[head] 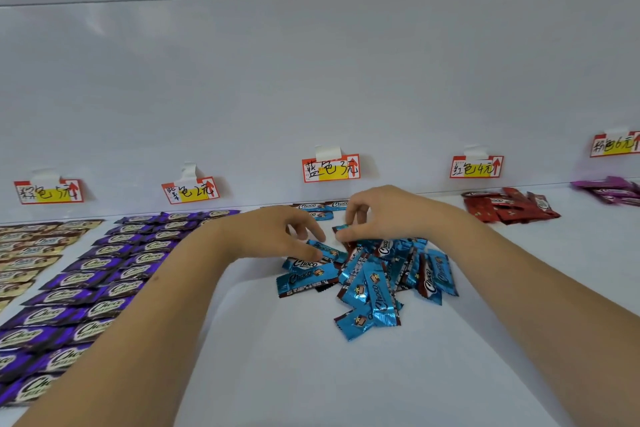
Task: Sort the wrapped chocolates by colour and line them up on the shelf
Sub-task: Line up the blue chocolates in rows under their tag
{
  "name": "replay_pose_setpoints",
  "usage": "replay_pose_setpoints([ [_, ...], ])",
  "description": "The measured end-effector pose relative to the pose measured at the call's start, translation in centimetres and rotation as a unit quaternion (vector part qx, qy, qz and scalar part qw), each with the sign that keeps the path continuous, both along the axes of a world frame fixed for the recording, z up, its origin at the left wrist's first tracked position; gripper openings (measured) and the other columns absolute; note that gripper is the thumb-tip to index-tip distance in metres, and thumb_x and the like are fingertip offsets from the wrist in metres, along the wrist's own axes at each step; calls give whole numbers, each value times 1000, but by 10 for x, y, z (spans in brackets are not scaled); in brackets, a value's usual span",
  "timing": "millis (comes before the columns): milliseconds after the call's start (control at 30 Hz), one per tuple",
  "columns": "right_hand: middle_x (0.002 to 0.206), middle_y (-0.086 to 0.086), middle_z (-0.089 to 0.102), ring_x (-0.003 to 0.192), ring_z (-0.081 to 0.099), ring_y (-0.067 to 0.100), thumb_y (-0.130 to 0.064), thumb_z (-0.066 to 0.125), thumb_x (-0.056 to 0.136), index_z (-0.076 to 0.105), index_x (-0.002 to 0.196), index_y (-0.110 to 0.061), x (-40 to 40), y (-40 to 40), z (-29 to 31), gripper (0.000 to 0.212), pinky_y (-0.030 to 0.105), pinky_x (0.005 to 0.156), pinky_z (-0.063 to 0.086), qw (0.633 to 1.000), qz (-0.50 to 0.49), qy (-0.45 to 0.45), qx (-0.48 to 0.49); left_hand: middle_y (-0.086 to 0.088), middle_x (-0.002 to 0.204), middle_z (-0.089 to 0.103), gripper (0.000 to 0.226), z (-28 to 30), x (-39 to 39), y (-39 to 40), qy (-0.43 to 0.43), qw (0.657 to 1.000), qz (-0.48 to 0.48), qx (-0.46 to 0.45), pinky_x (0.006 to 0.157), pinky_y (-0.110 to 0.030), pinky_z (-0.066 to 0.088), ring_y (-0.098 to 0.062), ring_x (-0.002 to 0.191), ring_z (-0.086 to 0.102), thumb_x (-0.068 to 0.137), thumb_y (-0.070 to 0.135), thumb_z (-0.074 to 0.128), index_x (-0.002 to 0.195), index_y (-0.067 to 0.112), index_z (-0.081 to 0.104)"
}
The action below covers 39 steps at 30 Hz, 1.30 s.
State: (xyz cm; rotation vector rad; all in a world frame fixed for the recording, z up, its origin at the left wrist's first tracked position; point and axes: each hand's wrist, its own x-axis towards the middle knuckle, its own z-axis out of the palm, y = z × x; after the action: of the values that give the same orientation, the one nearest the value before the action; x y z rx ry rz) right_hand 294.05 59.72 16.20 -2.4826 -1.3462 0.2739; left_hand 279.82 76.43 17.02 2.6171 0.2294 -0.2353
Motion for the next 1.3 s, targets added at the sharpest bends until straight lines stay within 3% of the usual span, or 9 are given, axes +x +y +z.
replay_pose_setpoints([
  [200, 105, -7, 64, 100, 60, 13, -33, 74, 82, 64, 103, -25, -15, 10, 3, 24, 29, 83, 50, 999, 22, 47, -15, 9, 106, 57, 18, -5, 1, -4, -5, 1000, -8, -15, 74, -17, 42, -6, 91, 52, 88, 39, 69, 104, 35, 61],
  [367, 118, -4, 62, 106, 58, 15, -38, 76, 81, 59, 123, -20, -18, 6, 11, 49, 28, 85, 45, 997, -35, 52, -38, 7, 101, 68, 14, -4, 1, 0, -37, 998, 9, -54, 81, -26, 54, -9, 95, 61, 86, 31, 73, 92, 27, 61],
  [500, 112, -4, 60, 99, 57, 15, -30, 76, 82, 64, 118, -20, -21, 4, 12, 39, 26, 78, 45, 995, -49, 79, -31, 5, 103, 69, 20, -4, 0, 2, -56, 994, 24, -92, 76, -19, 53, -11, 98, 63, 90, 20, 70, 108, 29, 66],
  [700, 87, -3, 65, 81, 59, 11, -22, 69, 88, 66, 89, -22, -11, -8, 18, 3, 22, 61, 40, 961, -111, 169, 191, 12, 94, 72, 13, -4, 5, -2, -197, 971, 54, -121, 82, -10, 42, 2, 91, 63, 87, 11, 71, 88, 24, 72],
  [800, 85, 4, 67, 68, 60, 10, -12, 66, 90, 64, 98, -14, -4, -10, 17, 8, 21, 59, 48, 918, -165, 236, 273, 12, 109, 62, 17, -7, 7, -5, -223, 967, 66, -102, 89, -18, 45, -6, 103, 57, 85, 10, 73, 84, 26, 71],
  [900, 92, 13, 72, 66, 69, 13, -2, 64, 90, 64, 102, -12, 2, -9, 7, 16, 27, 70, 61, 898, -178, 278, 291, 9, 109, 61, 28, -8, 6, -5, -161, 982, 66, -68, 85, -17, 47, -10, 106, 57, 87, 1, 66, 84, 29, 69],
  [1067, 86, -2, 69, 67, 61, 6, -18, 68, 88, 66, 95, -24, 5, -6, -11, 10, 15, 55, 46, 972, -131, 85, 173, 3, 111, 65, 43, -6, 4, 0, -96, 986, 91, -101, 91, -24, 44, -15, 116, 55, 88, -13, 43, 91, 20, 70],
  [1233, 87, -13, 61, 73, 52, -3, -26, 67, 90, 68, 97, -24, 9, -5, -16, 7, 10, 57, 34, 984, -92, 32, 146, 5, 107, 66, 29, -3, 3, -2, -96, 981, 108, -128, 96, -28, 47, -12, 107, 58, 97, 7, 46, 96, 20, 71],
  [1300, 91, -11, 62, 75, 51, -4, -25, 65, 92, 69, 102, -23, 12, -4, -18, 11, 9, 61, 34, 985, -87, 28, 148, 9, 104, 68, 15, -4, 4, -2, -100, 986, 94, -93, 86, -23, 50, -9, 100, 62, 96, 23, 56, 101, 25, 71],
])
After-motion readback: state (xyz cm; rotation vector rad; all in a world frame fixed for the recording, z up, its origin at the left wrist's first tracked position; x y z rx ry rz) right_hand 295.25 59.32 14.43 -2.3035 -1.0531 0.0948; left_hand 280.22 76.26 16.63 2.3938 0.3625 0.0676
